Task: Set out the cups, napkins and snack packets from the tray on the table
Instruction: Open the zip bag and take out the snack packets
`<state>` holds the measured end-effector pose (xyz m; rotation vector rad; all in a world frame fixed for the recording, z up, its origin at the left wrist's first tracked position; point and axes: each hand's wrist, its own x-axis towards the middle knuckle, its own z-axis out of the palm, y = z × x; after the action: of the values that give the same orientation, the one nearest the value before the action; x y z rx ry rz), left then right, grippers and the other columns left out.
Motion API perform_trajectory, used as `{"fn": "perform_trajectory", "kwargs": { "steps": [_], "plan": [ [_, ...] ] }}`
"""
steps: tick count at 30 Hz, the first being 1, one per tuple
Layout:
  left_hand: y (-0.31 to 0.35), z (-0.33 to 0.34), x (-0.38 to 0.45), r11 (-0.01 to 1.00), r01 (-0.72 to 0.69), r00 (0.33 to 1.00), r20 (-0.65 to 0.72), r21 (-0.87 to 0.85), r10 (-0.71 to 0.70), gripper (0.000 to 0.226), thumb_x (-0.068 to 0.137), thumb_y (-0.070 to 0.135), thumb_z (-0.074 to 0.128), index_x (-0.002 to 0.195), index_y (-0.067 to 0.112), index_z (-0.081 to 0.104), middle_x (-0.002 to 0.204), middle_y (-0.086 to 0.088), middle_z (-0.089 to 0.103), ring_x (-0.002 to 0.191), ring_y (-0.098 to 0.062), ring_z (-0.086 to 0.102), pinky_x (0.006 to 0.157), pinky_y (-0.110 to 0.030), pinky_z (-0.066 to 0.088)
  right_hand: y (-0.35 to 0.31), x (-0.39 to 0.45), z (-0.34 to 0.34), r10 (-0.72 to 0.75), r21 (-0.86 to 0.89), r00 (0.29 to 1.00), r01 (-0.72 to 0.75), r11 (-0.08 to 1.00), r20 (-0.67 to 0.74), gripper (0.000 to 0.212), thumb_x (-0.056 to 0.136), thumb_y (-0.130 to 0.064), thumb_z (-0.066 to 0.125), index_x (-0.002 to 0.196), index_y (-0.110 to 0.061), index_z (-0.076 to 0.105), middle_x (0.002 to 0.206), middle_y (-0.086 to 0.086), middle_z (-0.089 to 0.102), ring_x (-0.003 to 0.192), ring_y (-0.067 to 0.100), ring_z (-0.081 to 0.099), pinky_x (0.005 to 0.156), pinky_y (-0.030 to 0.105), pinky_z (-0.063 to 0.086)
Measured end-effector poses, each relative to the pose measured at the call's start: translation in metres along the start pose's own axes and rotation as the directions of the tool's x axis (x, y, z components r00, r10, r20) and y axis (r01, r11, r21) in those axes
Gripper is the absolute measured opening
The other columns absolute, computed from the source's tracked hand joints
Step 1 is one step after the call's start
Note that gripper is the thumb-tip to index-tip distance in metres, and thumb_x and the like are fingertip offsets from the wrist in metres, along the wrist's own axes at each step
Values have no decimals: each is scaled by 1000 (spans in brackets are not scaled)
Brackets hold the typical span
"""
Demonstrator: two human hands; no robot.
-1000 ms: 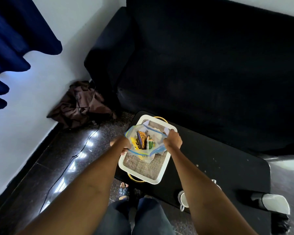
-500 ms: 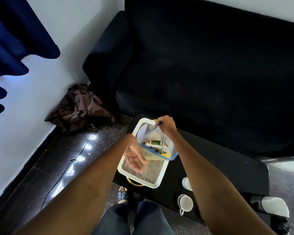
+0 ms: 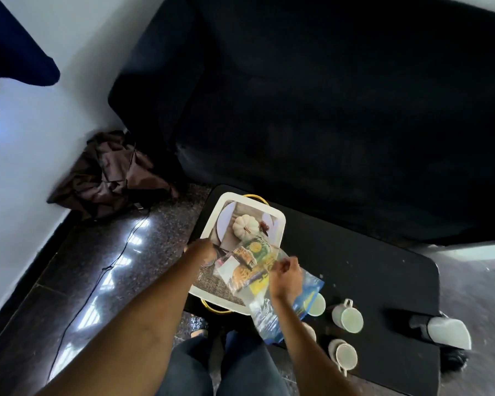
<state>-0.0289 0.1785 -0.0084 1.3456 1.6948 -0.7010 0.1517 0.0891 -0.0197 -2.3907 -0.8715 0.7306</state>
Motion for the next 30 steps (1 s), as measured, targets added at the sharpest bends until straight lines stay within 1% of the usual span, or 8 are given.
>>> {"fn": "perform_trajectory", "kwargs": {
  "steps": [4, 11, 13, 16, 19, 22, 27, 30],
  "plan": [
    [20, 21, 13, 998, -58, 997, 45, -25, 60, 39, 95, 23, 51, 126, 0, 55, 116, -23, 64, 108, -34, 65, 60, -31, 49, 34, 7, -7, 114, -10, 990, -116, 993, -78, 14, 84, -7, 51, 94, -3, 60, 99, 20, 64, 95, 38, 58, 75, 43, 46],
    [38, 55, 37, 978, -202, 978, 70, 52, 198, 42, 96, 12, 44, 129, -14, 43, 132, -34, 49, 120, -39, 52, 98, -41, 43, 69, 24, -24, 612, 317, 788, -564, 763, -71, 24, 87, 1, 45, 109, 5, 54, 113, 24, 57, 108, 39, 54, 92, 38, 41],
    [38, 60, 41, 974, -211, 977, 52, 85, 207, 45, 95, 15, 47, 133, -8, 41, 135, -29, 49, 122, -37, 51, 98, -40, 43, 82, 22, -22, 682, 338, 688, -722, 604, 249, 14, 89, -3, 45, 93, 3, 57, 88, 15, 64, 83, 30, 66, 74, 35, 55],
    [34, 71, 47, 973, -221, 975, 8, 69, 221, 55, 95, 21, 51, 143, 2, 31, 142, -23, 43, 127, -34, 48, 100, -37, 43, 97, 9, -7, 694, 197, 532, -839, 507, 486, 28, 88, -5, 52, 61, -5, 50, 46, 7, 57, 36, 13, 53, 34, 16, 39],
    [27, 80, 64, 981, -192, 975, -120, -12, 189, 53, 93, 24, 54, 139, 3, 37, 139, -23, 46, 125, -38, 48, 99, -40, 43, 113, -3, 11, 683, -42, 651, -713, 700, 331, 26, 93, -16, 48, 90, 6, 61, 94, 24, 64, 85, 35, 63, 71, 34, 49],
    [26, 78, 85, 961, -184, 981, -105, -206, 165, 61, 91, 28, 59, 139, -3, 35, 138, -25, 46, 123, -39, 50, 100, -44, 45, 119, -9, 22, 630, 86, 772, -636, 767, 89, 25, 92, -3, 44, 113, 9, 51, 119, 28, 57, 112, 41, 54, 92, 40, 40],
    [36, 78, 108, 871, -109, 989, 39, -479, 145, 63, 89, 34, 61, 137, 0, 40, 141, -21, 46, 126, -37, 48, 102, -44, 45, 106, -4, 31, 668, 427, 733, -648, 630, 128, 36, 90, 2, 37, 125, -4, 42, 122, 18, 54, 109, 34, 55, 90, 39, 44],
    [45, 79, 114, 758, -116, 983, 35, -642, 180, 51, 94, 36, 52, 130, -1, 50, 130, -23, 56, 118, -36, 55, 78, -31, 52, 109, 1, 29, 547, 561, 645, -754, 342, 533, 26, 95, 1, 30, 104, -9, 52, 81, 9, 72, 61, 25, 67, 48, 26, 51]
  ]
}}
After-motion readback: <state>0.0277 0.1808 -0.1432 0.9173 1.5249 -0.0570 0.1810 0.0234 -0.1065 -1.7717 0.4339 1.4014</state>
